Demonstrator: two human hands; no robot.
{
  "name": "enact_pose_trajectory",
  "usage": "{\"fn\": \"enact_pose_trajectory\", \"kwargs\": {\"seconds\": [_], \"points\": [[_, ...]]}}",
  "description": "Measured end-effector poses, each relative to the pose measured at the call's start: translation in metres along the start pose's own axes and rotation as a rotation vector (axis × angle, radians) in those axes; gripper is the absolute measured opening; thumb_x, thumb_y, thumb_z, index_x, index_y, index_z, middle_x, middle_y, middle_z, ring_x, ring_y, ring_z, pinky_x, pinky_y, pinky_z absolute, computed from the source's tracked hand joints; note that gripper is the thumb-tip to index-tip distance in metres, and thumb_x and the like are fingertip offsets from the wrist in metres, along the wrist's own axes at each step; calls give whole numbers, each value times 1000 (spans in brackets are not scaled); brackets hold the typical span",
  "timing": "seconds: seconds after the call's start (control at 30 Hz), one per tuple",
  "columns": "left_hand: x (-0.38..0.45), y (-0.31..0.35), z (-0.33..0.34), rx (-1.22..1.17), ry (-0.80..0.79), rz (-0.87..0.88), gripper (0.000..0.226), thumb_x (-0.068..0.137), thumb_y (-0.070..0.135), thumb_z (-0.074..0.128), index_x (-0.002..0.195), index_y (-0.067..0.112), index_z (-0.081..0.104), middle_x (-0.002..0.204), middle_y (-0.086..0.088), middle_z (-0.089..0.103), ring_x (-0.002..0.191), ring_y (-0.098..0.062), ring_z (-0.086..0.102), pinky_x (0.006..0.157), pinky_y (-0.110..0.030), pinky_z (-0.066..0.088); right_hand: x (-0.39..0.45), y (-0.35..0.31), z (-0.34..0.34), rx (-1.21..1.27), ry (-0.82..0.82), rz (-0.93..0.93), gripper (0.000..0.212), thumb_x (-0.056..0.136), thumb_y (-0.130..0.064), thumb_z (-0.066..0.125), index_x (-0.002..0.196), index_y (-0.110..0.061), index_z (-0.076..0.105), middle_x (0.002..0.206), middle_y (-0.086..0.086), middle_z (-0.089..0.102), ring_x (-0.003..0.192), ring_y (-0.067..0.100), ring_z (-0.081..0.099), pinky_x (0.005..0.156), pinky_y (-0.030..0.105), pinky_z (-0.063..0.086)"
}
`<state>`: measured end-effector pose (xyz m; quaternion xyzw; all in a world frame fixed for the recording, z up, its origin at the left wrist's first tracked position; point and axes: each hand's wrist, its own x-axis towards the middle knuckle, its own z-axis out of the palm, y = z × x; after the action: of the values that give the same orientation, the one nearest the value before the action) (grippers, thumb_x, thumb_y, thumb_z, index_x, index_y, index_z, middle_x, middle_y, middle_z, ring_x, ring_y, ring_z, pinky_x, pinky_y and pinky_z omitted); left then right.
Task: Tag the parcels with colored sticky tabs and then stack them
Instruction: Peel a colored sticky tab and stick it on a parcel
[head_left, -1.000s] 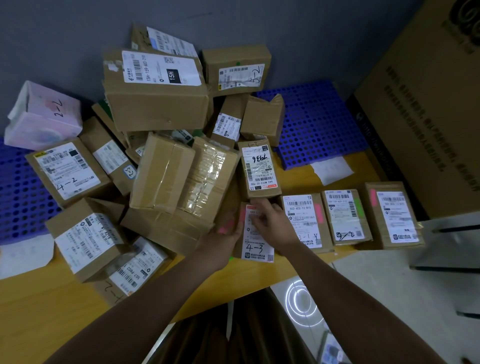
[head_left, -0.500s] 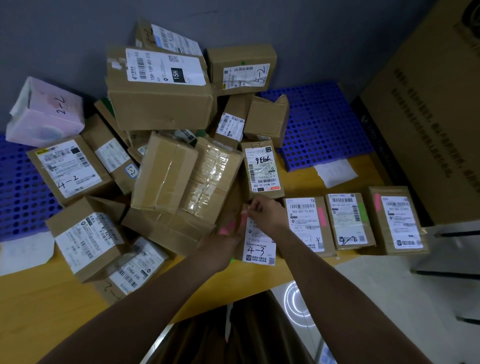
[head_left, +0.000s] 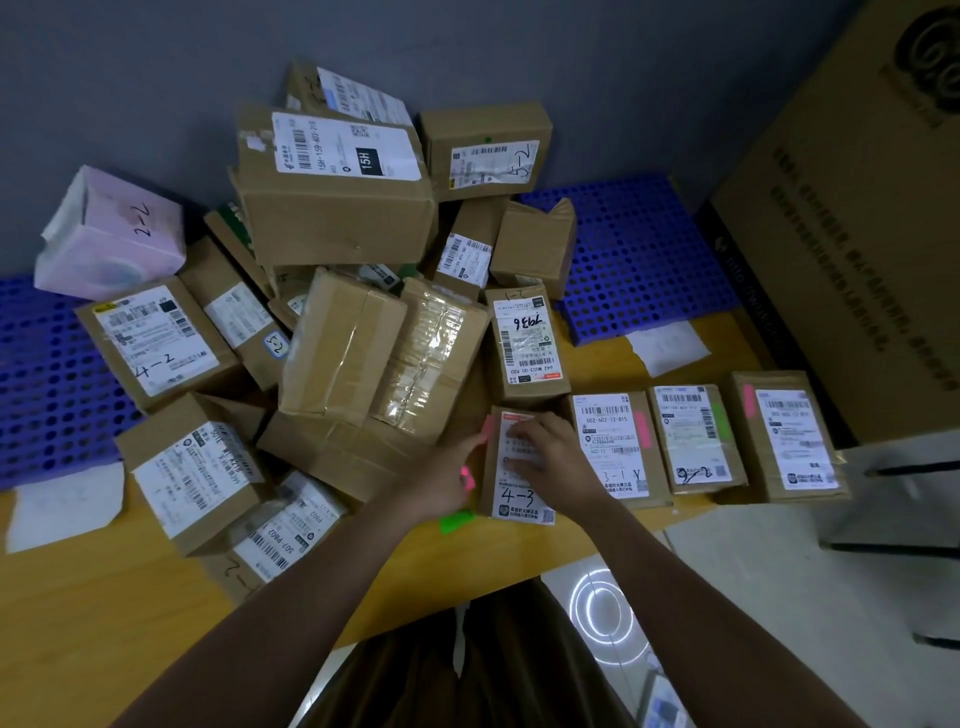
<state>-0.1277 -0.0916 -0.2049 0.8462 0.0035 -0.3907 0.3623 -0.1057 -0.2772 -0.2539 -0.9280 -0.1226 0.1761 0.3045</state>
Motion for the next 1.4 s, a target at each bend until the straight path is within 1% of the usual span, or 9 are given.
{"fn": "enact_pose_trajectory", "kwargs": {"seconds": [0.27,0.37,0.47,0.57,0.7,0.8,0.93,1.07,1.4], "points": [[-3,-4,0,-175,59,63,50,99,9,44,146,25,32,91,4,59,67,-2,54,55,-11,42,-2,-9,-2,83,106,23,37,87,-15,67,123,-10,60,120,8,52,113,24,47,94,24,35],[-4,-1,2,-305,118,93,40,99,11,46,138,22,42,87,2,63,68,-6,59,55,-7,45,-2,-16,-3,187,88,-49,43,87,-12,67,129,-12,58,123,5,53,115,16,48,97,23,38],[-5,0,1,-458,134,118,34,97,8,49,130,15,49,92,-4,66,78,-15,64,72,-21,56,-1,-22,0,240,84,-56,22,88,-9,66,109,-8,69,113,2,60,101,8,54,88,17,41],[-4,-1,2,-486,194,93,33,97,7,48,130,11,48,94,-8,66,85,-25,66,79,-38,57,-3,-26,-2,409,99,127,7,90,-11,65,89,-16,70,88,-1,66,78,6,59,70,20,45],[-2,1,7,-104,257,12,36,98,10,45,134,15,43,105,-5,66,83,-17,62,66,-23,46,-7,-24,-5,561,146,241,6,89,-12,67,88,-14,72,82,-3,70,71,0,64,65,14,49],[-1,7,11,336,189,-18,32,98,8,39,129,13,43,119,-7,62,101,-25,61,76,-29,43,-9,-24,-10,714,157,311,5,85,-10,71,82,-14,71,73,-3,68,61,0,62,61,14,49],[11,7,15,600,182,-21,39,96,6,39,134,13,44,120,-11,59,104,-30,60,84,-37,50,-10,-24,-12,832,172,352,12,85,-4,69,75,-11,70,72,3,68,64,9,63,62,18,52],[14,11,18,866,219,79,34,95,9,42,126,12,55,127,-11,45,121,-30,40,95,-37,40,-10,-24,-13,923,166,394,13,87,-6,67,76,-13,69,78,2,68,72,10,63,66,18,53],[13,15,6,769,183,54,27,92,6,47,115,9,60,121,-11,54,114,-27,54,90,-36,46,-9,-24,-15,957,130,477,10,91,-9,63,84,-15,69,75,-3,63,69,7,57,59,13,46]]}}
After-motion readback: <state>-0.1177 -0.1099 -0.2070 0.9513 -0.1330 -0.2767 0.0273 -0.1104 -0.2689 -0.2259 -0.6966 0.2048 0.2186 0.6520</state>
